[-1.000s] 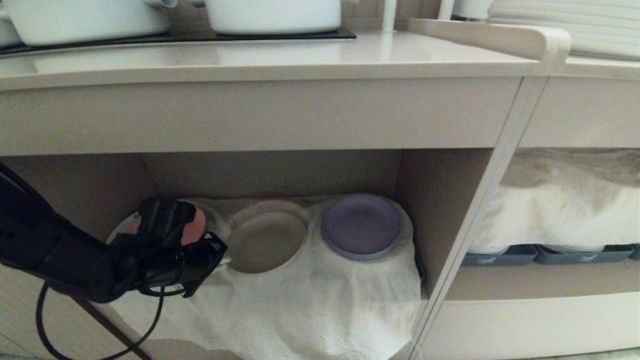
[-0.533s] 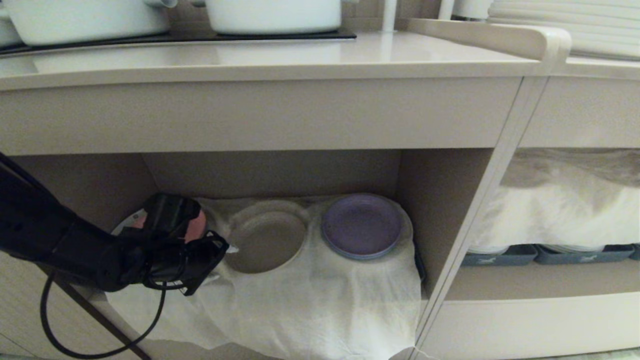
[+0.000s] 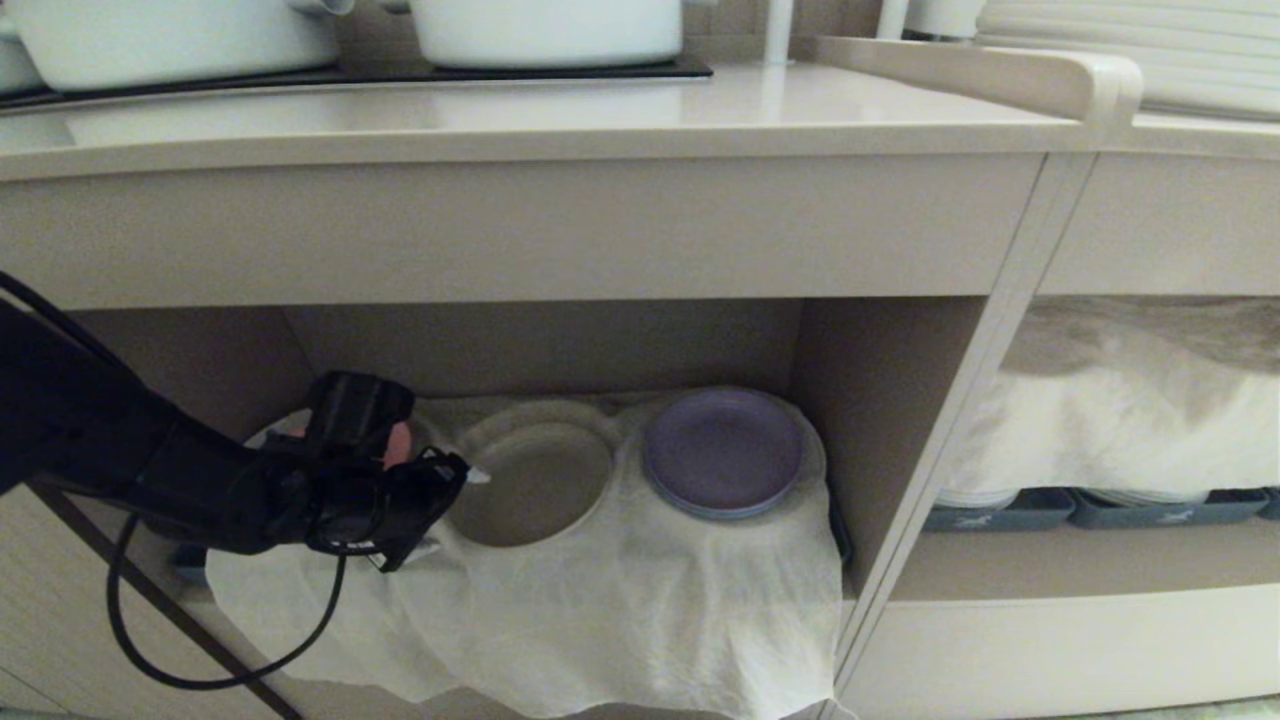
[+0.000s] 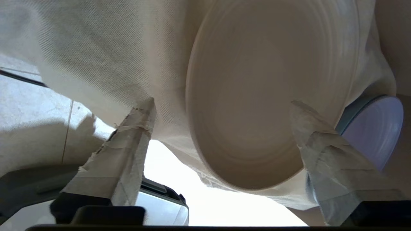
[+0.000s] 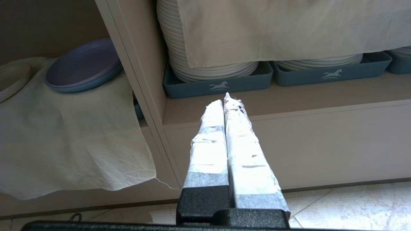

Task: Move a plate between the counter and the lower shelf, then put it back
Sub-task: Pick up the plate in the cupboard

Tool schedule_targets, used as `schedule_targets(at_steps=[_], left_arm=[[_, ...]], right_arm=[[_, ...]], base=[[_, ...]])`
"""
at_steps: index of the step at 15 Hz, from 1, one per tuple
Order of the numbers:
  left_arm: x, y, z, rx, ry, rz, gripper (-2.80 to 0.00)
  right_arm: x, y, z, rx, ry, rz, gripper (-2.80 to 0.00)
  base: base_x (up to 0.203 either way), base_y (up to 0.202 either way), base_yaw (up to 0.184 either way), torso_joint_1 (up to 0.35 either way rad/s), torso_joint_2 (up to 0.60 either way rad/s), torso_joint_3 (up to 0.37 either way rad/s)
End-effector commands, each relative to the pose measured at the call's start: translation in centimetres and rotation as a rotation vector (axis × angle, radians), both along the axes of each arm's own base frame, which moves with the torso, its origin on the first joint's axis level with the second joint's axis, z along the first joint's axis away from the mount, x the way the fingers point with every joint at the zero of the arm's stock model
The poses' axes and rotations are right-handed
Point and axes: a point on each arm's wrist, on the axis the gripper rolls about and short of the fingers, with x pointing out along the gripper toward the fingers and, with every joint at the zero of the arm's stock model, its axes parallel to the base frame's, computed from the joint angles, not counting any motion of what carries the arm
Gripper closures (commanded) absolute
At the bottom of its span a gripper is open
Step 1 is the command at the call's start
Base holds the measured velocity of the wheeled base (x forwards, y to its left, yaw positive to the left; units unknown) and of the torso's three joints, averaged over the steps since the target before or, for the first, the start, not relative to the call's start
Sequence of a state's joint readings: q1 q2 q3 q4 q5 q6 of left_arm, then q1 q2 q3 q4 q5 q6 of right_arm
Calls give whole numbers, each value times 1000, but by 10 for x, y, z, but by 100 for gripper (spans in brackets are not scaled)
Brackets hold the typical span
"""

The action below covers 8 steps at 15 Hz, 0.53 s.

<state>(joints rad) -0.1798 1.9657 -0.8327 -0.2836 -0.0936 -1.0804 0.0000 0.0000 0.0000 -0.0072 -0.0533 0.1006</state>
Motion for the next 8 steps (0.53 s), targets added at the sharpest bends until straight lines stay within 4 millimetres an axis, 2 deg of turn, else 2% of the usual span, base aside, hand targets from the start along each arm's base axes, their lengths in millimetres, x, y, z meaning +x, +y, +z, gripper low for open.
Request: schedule_targets(at_steps=[1, 8], left_arm=[[3, -1, -2, -5, 2, 4, -280], [8, -6, 0, -15, -17, -6, -280]], right_arm=[[0, 0, 0, 1, 0, 0, 0], [0, 0, 0, 1, 0, 0, 0]], base=[[0, 0, 0, 0, 0, 0], [0, 0, 0, 0, 0, 0]])
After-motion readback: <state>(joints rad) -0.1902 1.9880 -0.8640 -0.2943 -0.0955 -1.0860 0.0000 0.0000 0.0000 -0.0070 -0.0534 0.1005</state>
